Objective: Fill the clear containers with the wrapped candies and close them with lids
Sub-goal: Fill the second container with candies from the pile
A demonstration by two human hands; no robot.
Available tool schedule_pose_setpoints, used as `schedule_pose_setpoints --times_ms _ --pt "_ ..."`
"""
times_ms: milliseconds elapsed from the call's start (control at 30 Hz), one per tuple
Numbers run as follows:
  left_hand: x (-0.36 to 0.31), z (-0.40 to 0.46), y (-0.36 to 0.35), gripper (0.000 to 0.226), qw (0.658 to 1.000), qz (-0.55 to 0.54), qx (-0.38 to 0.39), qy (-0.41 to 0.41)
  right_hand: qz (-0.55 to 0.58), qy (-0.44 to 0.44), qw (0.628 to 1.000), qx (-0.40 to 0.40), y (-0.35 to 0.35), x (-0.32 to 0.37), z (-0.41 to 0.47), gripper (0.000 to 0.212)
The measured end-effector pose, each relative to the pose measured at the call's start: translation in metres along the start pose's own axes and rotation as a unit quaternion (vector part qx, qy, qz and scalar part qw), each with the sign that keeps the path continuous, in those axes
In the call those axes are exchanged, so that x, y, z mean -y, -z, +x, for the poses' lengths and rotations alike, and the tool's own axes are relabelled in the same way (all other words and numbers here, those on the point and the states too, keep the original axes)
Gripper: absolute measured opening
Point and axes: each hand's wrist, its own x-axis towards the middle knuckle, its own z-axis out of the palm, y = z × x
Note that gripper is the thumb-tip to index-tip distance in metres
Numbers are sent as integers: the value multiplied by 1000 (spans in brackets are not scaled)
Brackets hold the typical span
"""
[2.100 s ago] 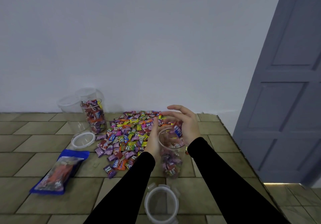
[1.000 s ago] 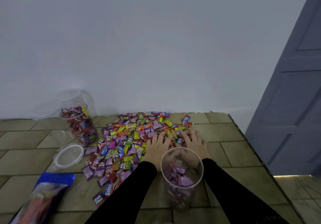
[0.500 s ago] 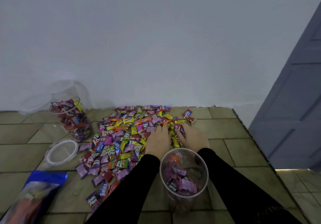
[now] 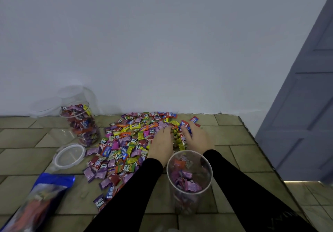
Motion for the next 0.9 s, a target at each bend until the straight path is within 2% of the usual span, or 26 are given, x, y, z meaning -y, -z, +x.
schedule_pose_setpoints --times_ms 133,233,400,467,533,733,900 --pt "-5 0 13 32 996 -75 -37 2 15 11 1000 -25 5 6 1 40" --pt "-9 -3 23 25 989 -132 -68 -3 43 9 999 -31 8 8 -1 49" --pt "-14 -14 40 22 972 -218 -81 43 94 7 994 -56 27 20 -3 38" --pt "-14 -18 45 24 965 -243 -79 65 135 7 989 -66 34 25 -5 42" --pt "-15 -24 49 26 964 -243 -74 75 151 2 986 -68 37 27 -8 48" --pt "-21 -37 60 25 965 -233 -85 89 176 12 980 -91 56 44 -22 26" --pt "-27 -48 72 27 961 -242 -101 92 230 19 964 -132 65 56 -33 30"
